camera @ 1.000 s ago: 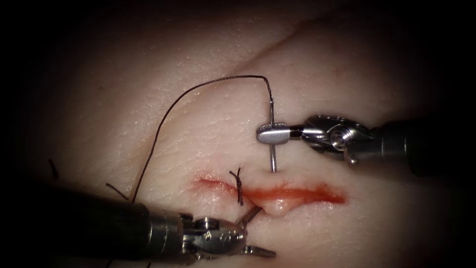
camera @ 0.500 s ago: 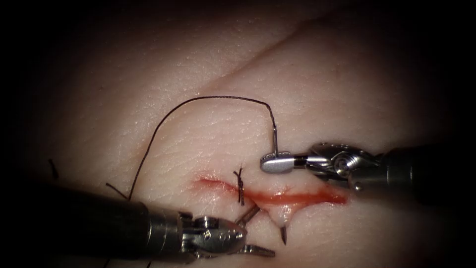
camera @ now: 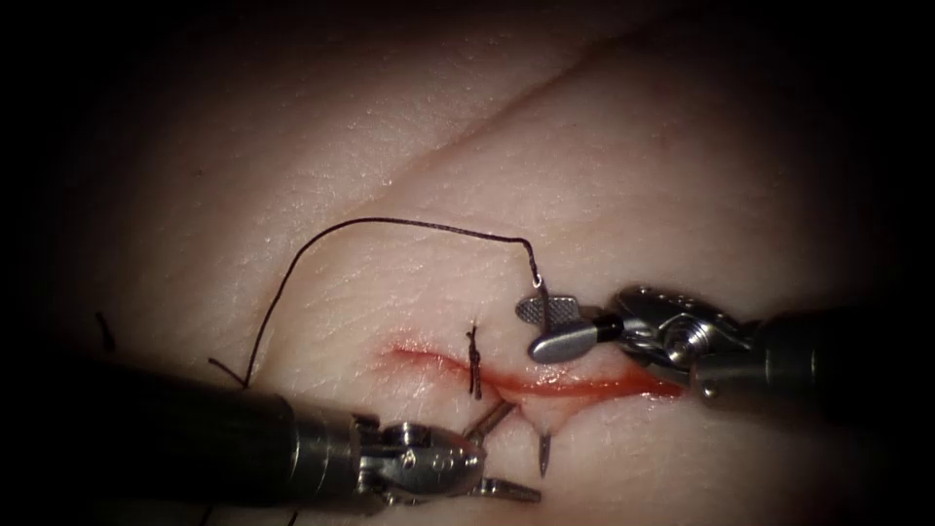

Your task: Wound Closure

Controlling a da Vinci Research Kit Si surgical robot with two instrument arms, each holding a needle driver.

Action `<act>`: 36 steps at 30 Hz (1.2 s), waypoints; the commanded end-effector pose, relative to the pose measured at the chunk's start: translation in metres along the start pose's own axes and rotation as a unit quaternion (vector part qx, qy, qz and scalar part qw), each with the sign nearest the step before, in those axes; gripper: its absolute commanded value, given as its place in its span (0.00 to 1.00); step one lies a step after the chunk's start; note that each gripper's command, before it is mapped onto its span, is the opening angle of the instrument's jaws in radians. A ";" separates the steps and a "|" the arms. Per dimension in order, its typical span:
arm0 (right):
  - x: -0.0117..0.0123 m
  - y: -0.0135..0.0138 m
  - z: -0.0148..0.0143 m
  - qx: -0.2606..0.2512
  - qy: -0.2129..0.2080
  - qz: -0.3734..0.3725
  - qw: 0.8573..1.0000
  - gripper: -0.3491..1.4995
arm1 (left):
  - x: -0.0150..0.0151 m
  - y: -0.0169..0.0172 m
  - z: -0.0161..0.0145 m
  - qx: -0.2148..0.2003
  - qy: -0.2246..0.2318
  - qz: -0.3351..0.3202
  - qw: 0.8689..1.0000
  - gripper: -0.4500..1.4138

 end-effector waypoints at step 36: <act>0.0028 0.0007 0.0010 -0.217 -0.053 -0.134 0.965 0.00 | -0.0007 0.0010 0.0001 0.000 -0.001 0.001 1.000 0.73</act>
